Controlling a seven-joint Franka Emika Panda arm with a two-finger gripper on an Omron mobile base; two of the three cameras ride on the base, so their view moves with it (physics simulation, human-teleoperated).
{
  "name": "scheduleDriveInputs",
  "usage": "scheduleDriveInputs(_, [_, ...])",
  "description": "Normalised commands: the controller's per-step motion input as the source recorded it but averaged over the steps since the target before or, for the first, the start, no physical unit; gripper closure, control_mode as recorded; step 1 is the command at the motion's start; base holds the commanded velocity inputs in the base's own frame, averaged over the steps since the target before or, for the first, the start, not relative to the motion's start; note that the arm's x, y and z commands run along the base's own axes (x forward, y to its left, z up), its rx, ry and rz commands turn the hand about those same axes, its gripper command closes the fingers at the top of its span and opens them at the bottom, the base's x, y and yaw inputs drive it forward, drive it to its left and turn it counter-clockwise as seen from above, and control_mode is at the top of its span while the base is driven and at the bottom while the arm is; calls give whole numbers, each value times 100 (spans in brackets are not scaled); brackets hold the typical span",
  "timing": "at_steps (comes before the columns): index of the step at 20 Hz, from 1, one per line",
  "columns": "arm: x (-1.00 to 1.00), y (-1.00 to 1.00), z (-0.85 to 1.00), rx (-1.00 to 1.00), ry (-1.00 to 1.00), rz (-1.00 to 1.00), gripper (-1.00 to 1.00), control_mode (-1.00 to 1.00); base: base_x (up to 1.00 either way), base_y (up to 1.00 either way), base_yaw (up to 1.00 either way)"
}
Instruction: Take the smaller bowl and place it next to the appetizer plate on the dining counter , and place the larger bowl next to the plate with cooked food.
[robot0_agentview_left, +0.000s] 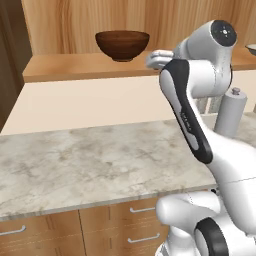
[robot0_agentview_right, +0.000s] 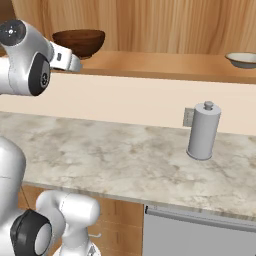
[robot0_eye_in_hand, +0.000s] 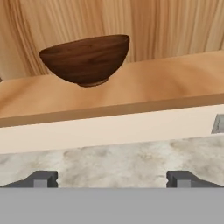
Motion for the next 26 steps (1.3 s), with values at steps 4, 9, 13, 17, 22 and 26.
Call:
scheduleDriveInputs(4, [0, 3, 51, 12, -3, 0, -100, -100, 0, 0, 0])
scheduleDriveInputs(9, [9, 8, 8, 10, 0, 0, -100, -100, 0, 0, 0])
scheduleDriveInputs(13, [13, 37, 0, 3, 0, -4, -100, -100, 0, 0, 0])
scheduleDriveInputs(17, [4, 15, -1, 10, 0, -7, -100, -100, 0, 0, 0])
scheduleDriveInputs(22, [0, -4, -5, 17, -2, -7, -100, -100, 0, 0, 0])
scheduleDriveInputs(26, [10, -40, 0, 10, 1, -1, -100, -100, 0, 0, 0])
